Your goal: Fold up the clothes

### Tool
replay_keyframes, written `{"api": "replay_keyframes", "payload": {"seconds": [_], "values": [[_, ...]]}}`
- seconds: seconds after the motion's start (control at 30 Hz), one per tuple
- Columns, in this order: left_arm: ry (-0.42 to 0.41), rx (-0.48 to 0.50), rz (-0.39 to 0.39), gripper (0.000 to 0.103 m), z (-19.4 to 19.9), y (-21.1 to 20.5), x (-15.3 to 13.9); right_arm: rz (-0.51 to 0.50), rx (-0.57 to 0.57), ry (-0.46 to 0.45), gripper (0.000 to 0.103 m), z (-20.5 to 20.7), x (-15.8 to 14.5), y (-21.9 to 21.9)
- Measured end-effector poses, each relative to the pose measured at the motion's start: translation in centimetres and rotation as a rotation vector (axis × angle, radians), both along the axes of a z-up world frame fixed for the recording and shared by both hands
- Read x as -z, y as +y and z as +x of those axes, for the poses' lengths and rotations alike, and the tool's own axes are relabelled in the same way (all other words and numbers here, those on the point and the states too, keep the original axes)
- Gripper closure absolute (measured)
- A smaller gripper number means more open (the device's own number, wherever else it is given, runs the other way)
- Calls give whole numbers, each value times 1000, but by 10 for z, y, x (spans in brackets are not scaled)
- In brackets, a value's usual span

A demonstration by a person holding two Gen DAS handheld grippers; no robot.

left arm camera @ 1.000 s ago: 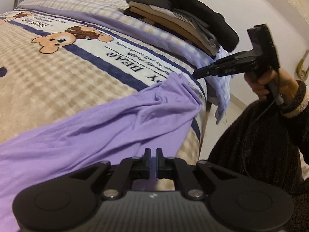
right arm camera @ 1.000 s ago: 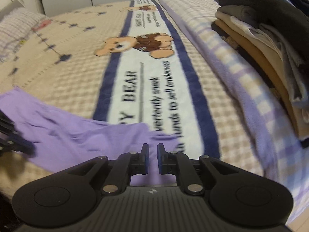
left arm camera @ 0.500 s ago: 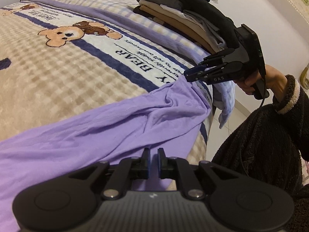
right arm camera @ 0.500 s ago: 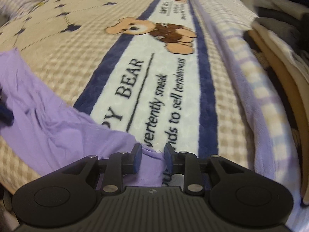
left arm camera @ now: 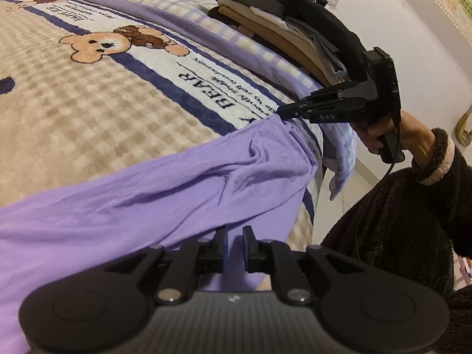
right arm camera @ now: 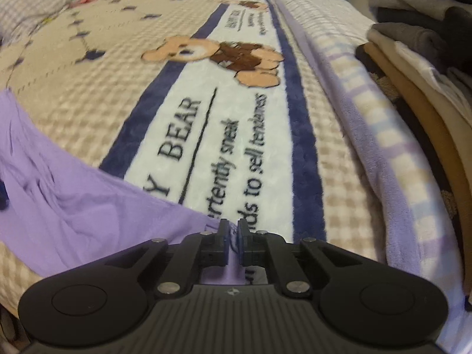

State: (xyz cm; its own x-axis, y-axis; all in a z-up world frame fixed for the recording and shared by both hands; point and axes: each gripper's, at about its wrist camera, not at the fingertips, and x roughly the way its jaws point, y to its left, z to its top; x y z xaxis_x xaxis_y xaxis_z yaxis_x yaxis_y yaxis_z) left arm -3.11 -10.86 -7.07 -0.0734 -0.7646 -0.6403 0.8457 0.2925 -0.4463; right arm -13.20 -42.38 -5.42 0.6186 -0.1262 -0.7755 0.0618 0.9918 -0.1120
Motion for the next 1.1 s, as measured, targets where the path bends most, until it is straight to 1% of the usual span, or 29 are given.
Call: {"api": "replay_keyframes", "payload": {"seconds": [0.07,0.1,0.13,0.2,0.23,0.3,0.4,0.5,0.57,0.6,0.77,0.87,0.93,1.03,1.1], "values": [[-9,-9,-8,85,1,3,-5,14,9,-44,94,-5,-9,1],[-13,-16,-13,82,2,5,-7,29,-13,-65,93,-8,-12,4],[-17,-22,-17,78,3,7,-9,46,-42,-86,93,-10,-16,8],[-29,-42,-25,72,6,12,-13,73,-134,-101,92,-10,-18,21],[-31,-54,-28,71,8,14,-14,86,-183,-107,92,-10,-19,28],[-31,-74,-31,71,12,18,-17,61,-252,-87,92,-7,-18,40],[-36,-97,-44,69,16,23,-20,16,-233,-46,89,-2,-13,44],[-40,-89,-50,64,15,21,-20,54,-172,-34,84,-3,-13,32],[-46,-70,-41,64,14,17,-18,80,-120,-30,75,-6,-12,24],[-47,-63,-35,64,13,15,-17,98,-99,-24,74,-6,-10,20],[-42,-54,-23,64,13,7,-13,180,-23,10,74,-5,-1,7],[-38,-52,-16,64,12,5,-10,212,9,4,74,-4,0,2],[-38,-47,-9,64,11,4,-8,226,32,1,74,-3,0,-1],[-42,-40,-1,63,9,3,-6,232,37,1,74,-2,1,-2],[-43,-40,0,63,9,3,-6,221,16,-11,83,-4,0,3]]}}
